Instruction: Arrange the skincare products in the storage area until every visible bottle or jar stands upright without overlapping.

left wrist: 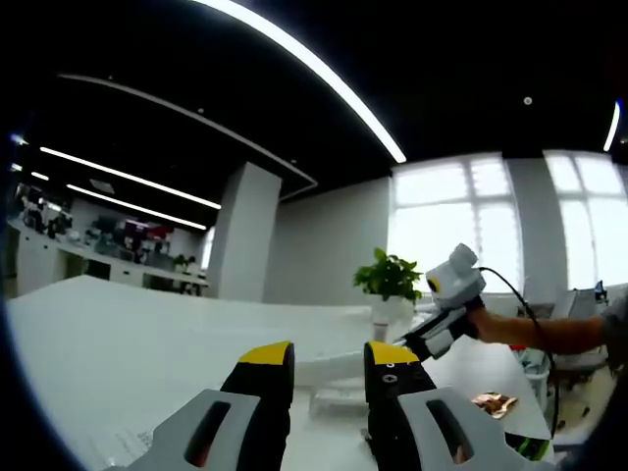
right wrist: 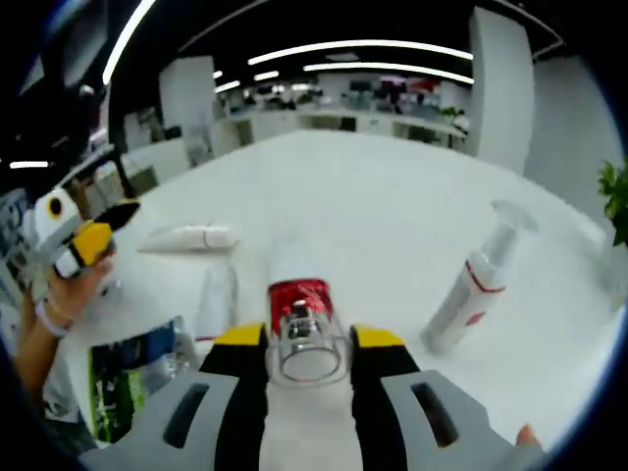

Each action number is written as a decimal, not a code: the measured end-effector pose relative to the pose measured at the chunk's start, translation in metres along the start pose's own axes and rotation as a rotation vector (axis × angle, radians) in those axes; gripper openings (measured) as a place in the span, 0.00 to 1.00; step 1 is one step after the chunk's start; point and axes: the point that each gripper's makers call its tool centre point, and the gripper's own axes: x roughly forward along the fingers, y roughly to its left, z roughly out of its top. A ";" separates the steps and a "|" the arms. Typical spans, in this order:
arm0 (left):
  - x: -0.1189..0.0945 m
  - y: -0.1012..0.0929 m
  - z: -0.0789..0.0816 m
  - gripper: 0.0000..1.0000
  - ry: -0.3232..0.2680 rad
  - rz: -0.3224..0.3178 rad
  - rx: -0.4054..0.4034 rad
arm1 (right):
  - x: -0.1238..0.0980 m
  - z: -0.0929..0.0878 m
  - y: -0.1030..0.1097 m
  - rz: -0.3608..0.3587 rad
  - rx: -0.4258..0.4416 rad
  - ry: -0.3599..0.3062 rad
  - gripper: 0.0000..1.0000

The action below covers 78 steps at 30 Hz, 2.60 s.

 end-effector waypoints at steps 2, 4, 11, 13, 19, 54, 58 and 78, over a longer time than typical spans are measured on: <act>-0.001 0.000 0.001 0.28 -0.002 -0.001 -0.002 | -0.006 0.009 0.000 -0.006 -0.004 0.019 0.30; -0.002 0.002 0.003 0.28 -0.012 0.000 -0.016 | -0.011 0.018 -0.002 -0.016 0.002 0.056 0.30; -0.005 0.007 0.010 0.28 -0.052 0.008 -0.060 | -0.015 0.042 -0.005 -0.061 -0.008 0.156 0.30; -0.005 0.009 0.009 0.28 -0.044 0.027 -0.046 | -0.014 0.045 -0.003 -0.064 -0.001 0.184 0.30; -0.001 0.009 0.002 0.29 -0.006 0.045 0.013 | -0.013 0.054 0.001 -0.089 0.042 0.279 0.30; -0.005 0.006 0.006 0.29 -0.018 0.029 0.016 | 0.006 0.099 0.024 -0.175 -0.068 0.172 0.32; -0.004 0.006 0.006 0.29 -0.018 0.030 0.012 | 0.011 0.084 0.023 -0.188 -0.127 0.205 0.37; -0.004 0.009 -0.002 0.29 0.012 0.041 0.016 | -0.015 0.125 0.051 -0.083 -0.262 -0.245 1.00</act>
